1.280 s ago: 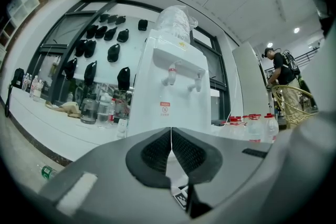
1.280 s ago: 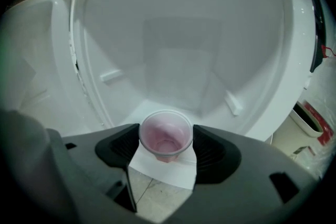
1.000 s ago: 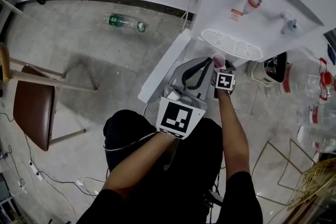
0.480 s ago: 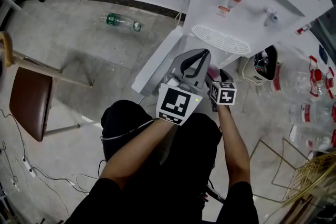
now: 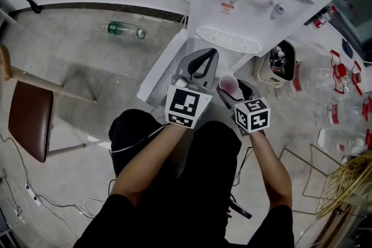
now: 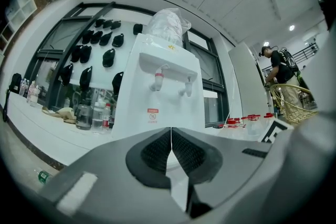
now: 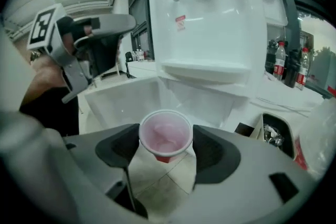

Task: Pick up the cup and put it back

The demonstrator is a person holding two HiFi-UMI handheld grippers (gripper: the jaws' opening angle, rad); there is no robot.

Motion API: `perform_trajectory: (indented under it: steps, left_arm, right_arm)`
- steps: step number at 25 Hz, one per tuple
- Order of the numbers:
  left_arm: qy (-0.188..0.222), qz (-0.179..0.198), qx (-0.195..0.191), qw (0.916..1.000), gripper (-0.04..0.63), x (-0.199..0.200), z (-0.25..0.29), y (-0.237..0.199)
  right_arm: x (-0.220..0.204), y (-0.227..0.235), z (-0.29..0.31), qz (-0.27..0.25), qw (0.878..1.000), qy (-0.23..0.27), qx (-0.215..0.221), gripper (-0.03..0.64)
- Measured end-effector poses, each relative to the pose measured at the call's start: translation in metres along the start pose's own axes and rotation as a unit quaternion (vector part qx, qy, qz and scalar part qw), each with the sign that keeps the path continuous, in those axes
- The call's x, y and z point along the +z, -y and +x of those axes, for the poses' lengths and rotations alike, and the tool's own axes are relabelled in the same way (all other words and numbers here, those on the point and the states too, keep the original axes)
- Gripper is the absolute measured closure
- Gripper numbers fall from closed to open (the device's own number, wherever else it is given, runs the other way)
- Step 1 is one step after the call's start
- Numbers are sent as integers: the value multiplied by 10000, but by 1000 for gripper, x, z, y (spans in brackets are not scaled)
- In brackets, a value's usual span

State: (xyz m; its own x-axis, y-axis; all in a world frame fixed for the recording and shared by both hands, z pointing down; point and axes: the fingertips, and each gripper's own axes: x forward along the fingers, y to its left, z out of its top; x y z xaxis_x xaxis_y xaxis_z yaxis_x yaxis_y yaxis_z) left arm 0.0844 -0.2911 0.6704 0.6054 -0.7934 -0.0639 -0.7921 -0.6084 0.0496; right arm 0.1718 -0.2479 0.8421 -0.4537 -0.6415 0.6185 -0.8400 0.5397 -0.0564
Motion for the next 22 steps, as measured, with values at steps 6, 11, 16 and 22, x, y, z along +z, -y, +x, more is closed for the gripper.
perform_trajectory:
  steps: [6,11,16,22]
  left_arm:
    - [52,-28,19,10000,588,3,2,-6]
    - [8,7,53,10000,588,0,1,-9]
    - [-7,-36,56,10000,588,-1,2,-9]
    - [-22,-7,68,10000,588,-2,0,-8]
  right_arm:
    - [47,-7,-43,-316,9993,179,134,310]
    - [89,-5,-73,-586,9975,376,117,310]
    - [128,8,-91,-620,9959,655,26,310]
    - [167,38,-98,-659,9934,889,-296,310]
